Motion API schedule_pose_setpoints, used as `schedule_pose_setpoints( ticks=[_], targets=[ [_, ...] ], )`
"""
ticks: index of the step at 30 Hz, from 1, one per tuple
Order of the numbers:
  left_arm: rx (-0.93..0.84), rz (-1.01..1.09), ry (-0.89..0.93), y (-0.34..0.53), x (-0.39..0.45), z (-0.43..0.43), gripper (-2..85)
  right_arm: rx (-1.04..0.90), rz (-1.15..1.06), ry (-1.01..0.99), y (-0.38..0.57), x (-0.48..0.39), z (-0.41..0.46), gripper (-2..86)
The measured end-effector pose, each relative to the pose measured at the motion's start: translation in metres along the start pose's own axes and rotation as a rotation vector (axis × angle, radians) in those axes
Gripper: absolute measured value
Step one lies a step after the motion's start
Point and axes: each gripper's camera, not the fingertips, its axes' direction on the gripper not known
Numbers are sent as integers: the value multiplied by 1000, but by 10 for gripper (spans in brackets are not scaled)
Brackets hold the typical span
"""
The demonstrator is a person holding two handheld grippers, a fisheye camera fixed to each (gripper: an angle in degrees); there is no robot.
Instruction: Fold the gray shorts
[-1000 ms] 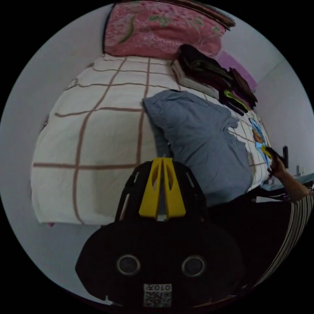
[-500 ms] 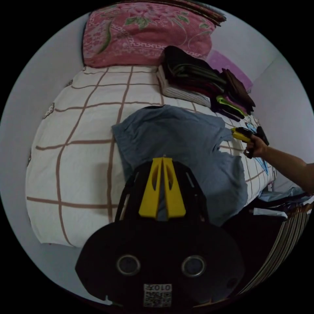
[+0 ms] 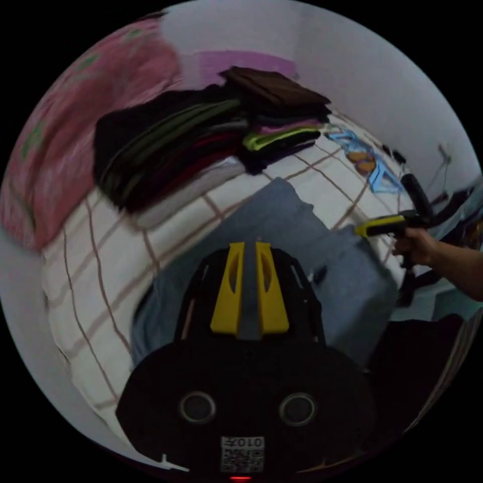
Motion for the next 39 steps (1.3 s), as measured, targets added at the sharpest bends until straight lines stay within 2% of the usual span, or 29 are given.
schedule_pose_setpoints(
  ticks=[4, 10, 13, 20, 27, 29, 34, 37, 39],
  targets=[
    [-33, 187, -105, -93, 34, 50, 67, 0, -14, 27, -7, 2, 8, 39],
    [-119, 245, 70, -183, 51, 123, 83, -22, -87, 85, -23, -2, 11, 38],
    [-108, 326, 182, -208, 63, 140, 84, -19, -101, 71, -30, 0, 8, 38],
    [-172, 355, 150, -250, 84, 167, 71, -22, -116, 53, -43, 2, 5, 38],
    [-178, 417, 159, -262, 115, 158, 7, -24, -74, 28, -45, 3, 9, 38],
    [-155, 415, 153, -263, 119, 148, 2, -27, -69, 27, -46, 1, 7, 39],
    [156, 151, -17, -270, 87, 74, -2, 98, -119, 87, -55, -11, -21, 38],
    [226, 132, -144, -267, 88, 51, -3, 147, -129, 100, -69, -9, -29, 38],
    [206, 163, -166, -266, 97, 51, -2, 73, -115, 130, -82, 0, -18, 37]
  ],
)
